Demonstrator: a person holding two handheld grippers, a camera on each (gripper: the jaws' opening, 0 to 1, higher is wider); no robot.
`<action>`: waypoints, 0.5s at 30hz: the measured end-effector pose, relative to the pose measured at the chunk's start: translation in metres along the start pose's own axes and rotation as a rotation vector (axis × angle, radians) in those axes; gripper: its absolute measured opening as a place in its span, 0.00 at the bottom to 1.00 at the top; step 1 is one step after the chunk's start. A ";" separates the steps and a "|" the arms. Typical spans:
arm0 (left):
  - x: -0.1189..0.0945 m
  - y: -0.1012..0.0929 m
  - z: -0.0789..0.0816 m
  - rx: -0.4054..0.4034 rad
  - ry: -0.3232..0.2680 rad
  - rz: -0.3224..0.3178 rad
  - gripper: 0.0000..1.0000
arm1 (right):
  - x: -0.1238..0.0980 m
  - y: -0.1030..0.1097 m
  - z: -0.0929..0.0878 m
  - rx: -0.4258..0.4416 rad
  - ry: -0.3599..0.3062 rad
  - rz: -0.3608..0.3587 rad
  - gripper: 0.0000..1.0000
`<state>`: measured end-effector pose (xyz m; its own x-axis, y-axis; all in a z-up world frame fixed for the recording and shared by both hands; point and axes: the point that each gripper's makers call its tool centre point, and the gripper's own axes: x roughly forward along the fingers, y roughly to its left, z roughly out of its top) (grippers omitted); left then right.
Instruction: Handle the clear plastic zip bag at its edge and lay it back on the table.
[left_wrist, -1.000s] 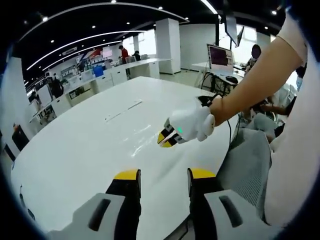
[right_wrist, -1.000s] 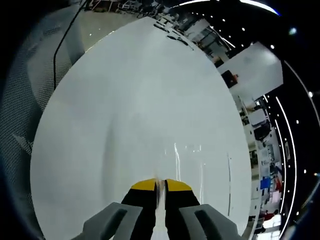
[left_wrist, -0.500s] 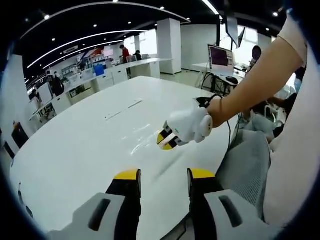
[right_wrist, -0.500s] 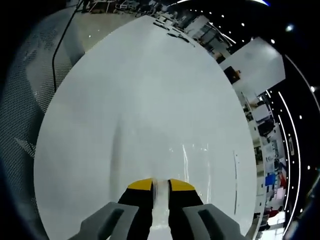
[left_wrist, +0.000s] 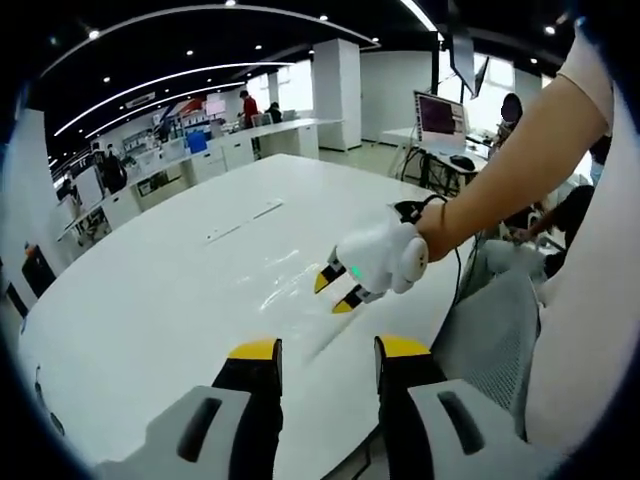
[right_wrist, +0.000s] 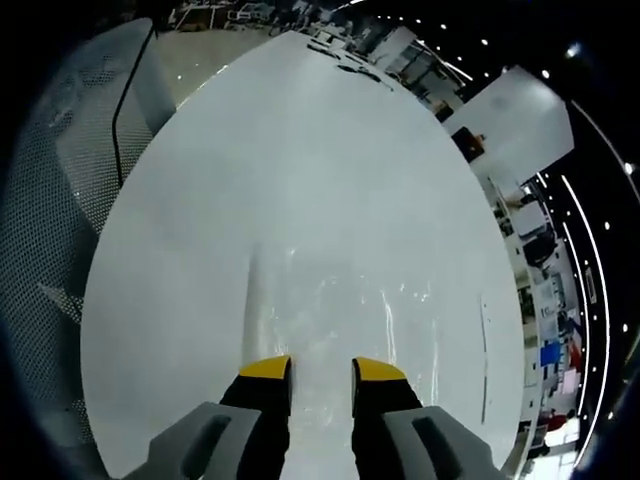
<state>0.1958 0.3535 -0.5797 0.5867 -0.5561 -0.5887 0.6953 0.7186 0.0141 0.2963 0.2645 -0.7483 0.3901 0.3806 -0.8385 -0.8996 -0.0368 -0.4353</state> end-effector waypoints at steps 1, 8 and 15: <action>0.000 0.000 0.000 -0.001 0.000 0.001 0.35 | 0.000 0.001 0.000 0.000 0.001 0.005 0.23; -0.003 0.000 -0.003 -0.007 -0.002 0.004 0.34 | 0.000 0.007 0.002 -0.004 0.003 0.034 0.24; -0.005 0.000 -0.005 -0.011 -0.008 0.010 0.34 | -0.001 0.009 0.004 0.003 0.002 0.048 0.24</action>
<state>0.1905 0.3581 -0.5804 0.5967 -0.5522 -0.5823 0.6849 0.7286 0.0109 0.2871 0.2679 -0.7500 0.3467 0.3770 -0.8589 -0.9179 -0.0522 -0.3934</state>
